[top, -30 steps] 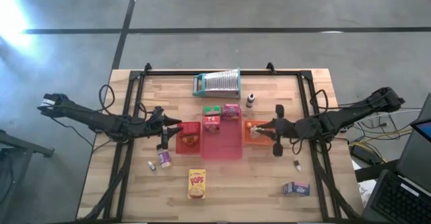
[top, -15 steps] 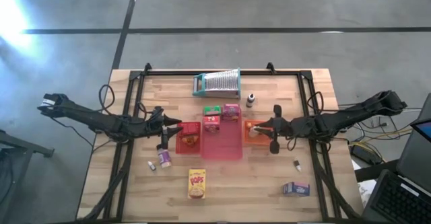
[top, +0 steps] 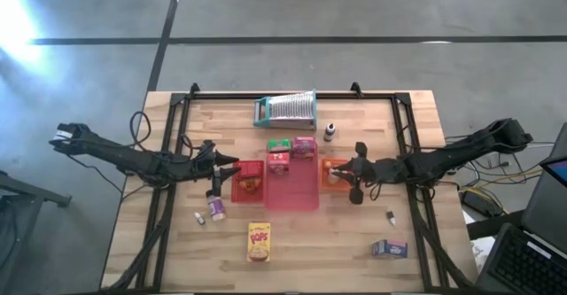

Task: Pick & Place Kitchen Items
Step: Put the large yellow food coloring bottle into the orange bin

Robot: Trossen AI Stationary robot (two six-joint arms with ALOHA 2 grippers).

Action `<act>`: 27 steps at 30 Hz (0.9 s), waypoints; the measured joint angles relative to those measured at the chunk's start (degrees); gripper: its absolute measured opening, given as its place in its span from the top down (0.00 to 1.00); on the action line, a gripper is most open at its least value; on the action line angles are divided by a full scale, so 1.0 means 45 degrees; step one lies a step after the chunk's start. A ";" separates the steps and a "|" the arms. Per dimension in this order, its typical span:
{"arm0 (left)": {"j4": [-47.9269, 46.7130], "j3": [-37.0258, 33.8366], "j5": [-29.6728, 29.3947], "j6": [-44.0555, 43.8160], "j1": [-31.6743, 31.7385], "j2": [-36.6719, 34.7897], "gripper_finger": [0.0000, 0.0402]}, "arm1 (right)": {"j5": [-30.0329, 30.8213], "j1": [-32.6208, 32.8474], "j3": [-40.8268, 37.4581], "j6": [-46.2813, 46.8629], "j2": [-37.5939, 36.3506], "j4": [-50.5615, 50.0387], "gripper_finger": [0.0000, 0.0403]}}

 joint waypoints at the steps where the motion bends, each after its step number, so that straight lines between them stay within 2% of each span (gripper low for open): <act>1: -0.0001 0.0000 0.0000 -0.0003 0.0000 0.0000 0.59 | 0.0005 -0.0008 0.0019 0.0017 0.0153 0.0028 0.89; 16: -0.0005 0.0000 0.0000 -0.0003 0.0000 0.0000 0.59 | -0.0336 -0.0066 0.0039 0.0283 0.2214 0.1308 0.90; 27: -0.0011 0.0000 0.0000 -0.0013 0.0000 -0.0005 0.59 | -0.0325 -0.0358 0.0045 0.0622 0.2448 0.1434 0.85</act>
